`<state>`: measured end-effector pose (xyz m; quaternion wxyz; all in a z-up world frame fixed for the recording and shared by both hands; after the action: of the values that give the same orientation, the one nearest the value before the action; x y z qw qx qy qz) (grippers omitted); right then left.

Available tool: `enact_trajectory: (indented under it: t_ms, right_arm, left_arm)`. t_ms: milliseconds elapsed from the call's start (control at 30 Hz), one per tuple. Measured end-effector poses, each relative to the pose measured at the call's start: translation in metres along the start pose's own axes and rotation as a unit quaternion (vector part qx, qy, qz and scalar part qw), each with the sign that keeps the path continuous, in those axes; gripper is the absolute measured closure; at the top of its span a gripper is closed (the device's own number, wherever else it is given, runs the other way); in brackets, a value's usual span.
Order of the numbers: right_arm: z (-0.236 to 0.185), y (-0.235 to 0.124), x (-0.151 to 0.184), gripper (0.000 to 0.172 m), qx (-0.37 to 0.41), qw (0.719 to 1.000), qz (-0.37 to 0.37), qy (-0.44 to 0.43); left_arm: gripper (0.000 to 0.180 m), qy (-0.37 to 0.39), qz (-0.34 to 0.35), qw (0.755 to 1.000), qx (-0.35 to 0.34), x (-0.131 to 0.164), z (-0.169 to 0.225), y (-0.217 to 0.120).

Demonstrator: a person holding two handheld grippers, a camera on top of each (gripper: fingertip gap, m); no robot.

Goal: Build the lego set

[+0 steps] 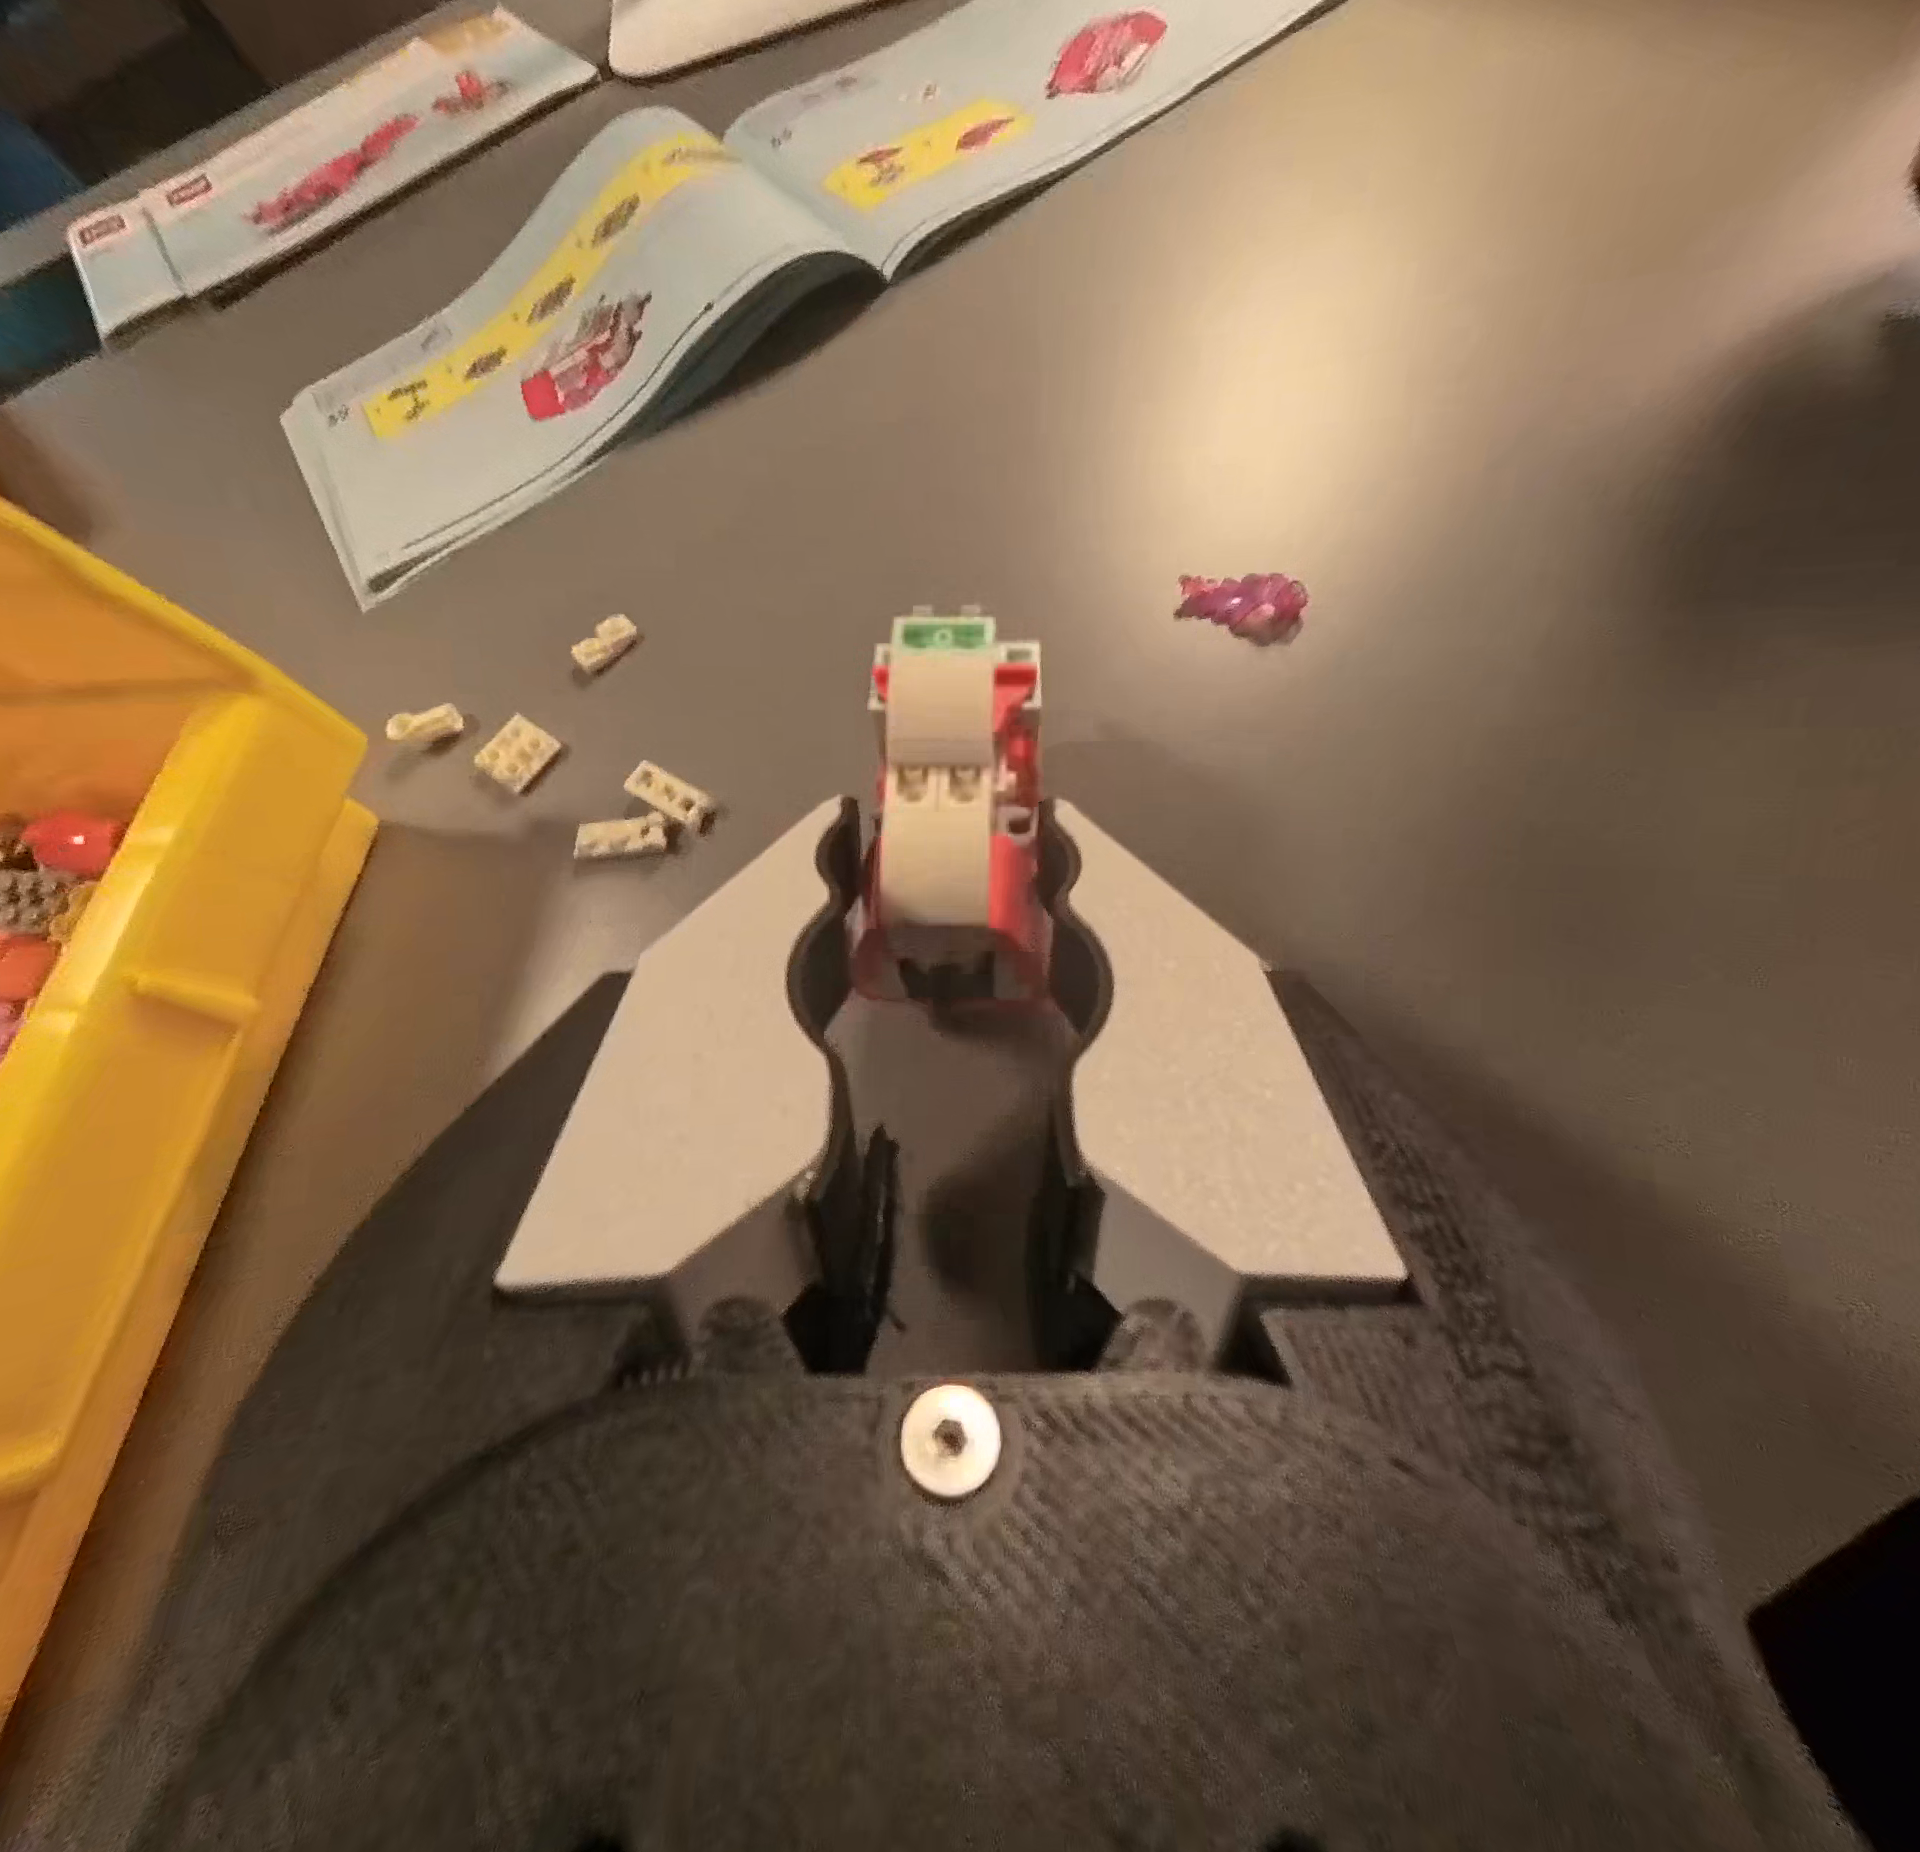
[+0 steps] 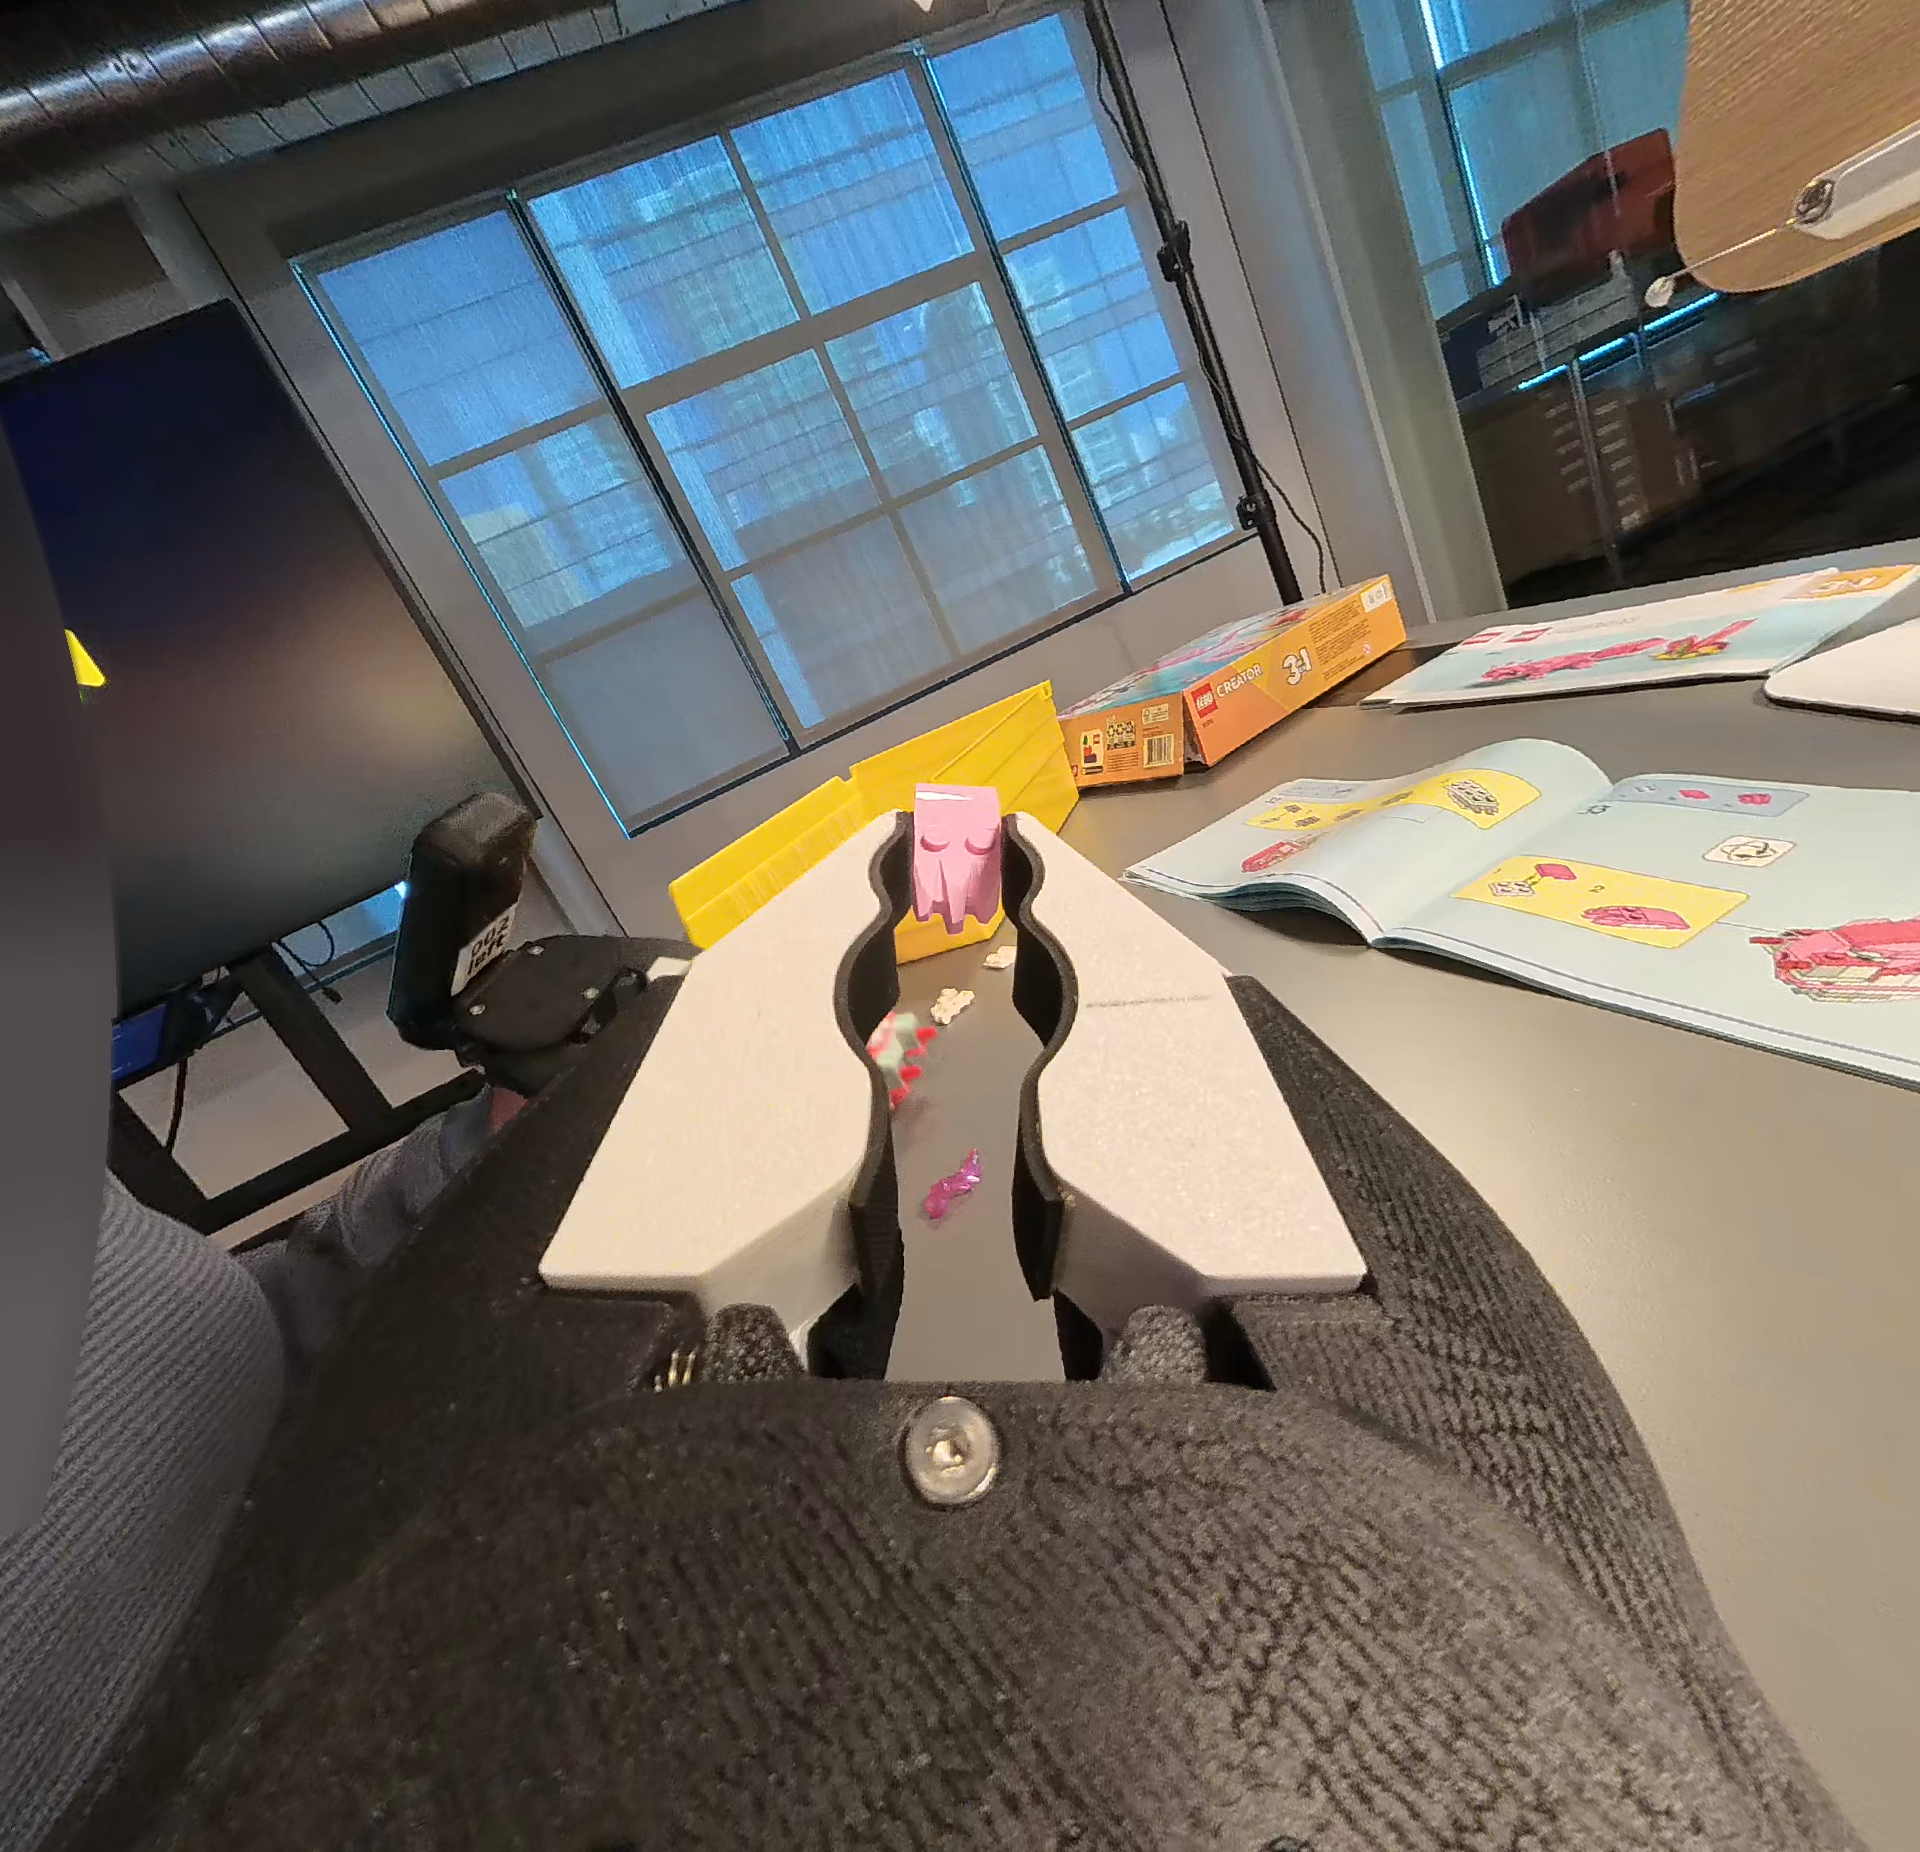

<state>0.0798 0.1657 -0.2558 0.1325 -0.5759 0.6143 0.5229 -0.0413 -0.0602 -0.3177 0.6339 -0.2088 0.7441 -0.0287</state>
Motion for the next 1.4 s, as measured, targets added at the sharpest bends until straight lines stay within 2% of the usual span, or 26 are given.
enact_trajectory:
  t_ms: [133,267,333,467,567,833,1033,1133,1233,1333,1400]
  right_arm:
    - [-0.001,0.001,0.001,0.157,-0.002,1.000,-0.002,-0.001]
    - [0.000,0.000,0.001,0.157,-0.001,1.000,-0.005,-0.004]
    - [0.000,0.000,0.001,0.157,0.000,1.000,-0.003,-0.004]
    - [0.000,0.000,-0.001,0.157,0.000,1.000,0.000,-0.004]
    - [-0.001,0.000,-0.001,0.156,-0.002,1.000,0.000,-0.005]
    - [-0.003,0.000,-0.002,0.157,-0.005,1.000,-0.001,-0.011]
    - [-0.004,0.001,-0.002,0.157,-0.007,1.000,-0.003,-0.012]
    - [-0.004,0.001,-0.002,0.157,-0.007,1.000,-0.005,-0.014]
    - [-0.004,0.001,-0.002,0.157,-0.006,1.000,-0.004,-0.016]
    - [0.003,0.001,0.003,0.157,0.027,0.998,-0.034,-0.037]
    - [0.018,-0.003,0.013,0.157,0.100,0.987,-0.095,-0.085]
  left_arm:
    - [0.146,-0.014,-0.011,1.000,0.005,0.002,-0.002,-0.004]
    - [0.121,-0.037,-0.065,0.997,0.021,0.003,-0.004,0.000]
    - [0.121,-0.037,-0.085,0.995,0.026,-0.001,-0.007,0.001]
    - [0.124,-0.056,-0.110,0.991,0.043,-0.020,-0.020,0.000]
    - [0.132,-0.081,-0.167,0.980,0.071,-0.028,-0.024,0.000]
    - [0.147,-0.058,-0.266,0.957,0.103,-0.025,-0.018,0.011]
    - [0.153,-0.052,-0.288,0.948,0.128,-0.020,-0.011,0.014]
    - [0.153,-0.031,-0.257,0.959,0.118,-0.022,-0.010,0.013]
    - [0.154,-0.009,-0.180,0.980,0.087,-0.029,-0.014,0.012]
    - [0.154,0.054,-0.007,0.998,0.018,-0.049,-0.024,0.010]
    - [0.154,0.115,0.094,0.988,-0.048,-0.057,-0.029,0.005]
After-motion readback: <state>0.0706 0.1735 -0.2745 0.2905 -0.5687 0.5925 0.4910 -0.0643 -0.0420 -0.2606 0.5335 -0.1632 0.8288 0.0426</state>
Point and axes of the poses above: each gripper's, where its closed fingertips meet, y out along the fingers, x out of its underside, z = x × y across the jaws, the point moved 6 cm from there along -y, back along the fingers, and after that the axes turned 15 degrees about z, right-handed, at the moved point
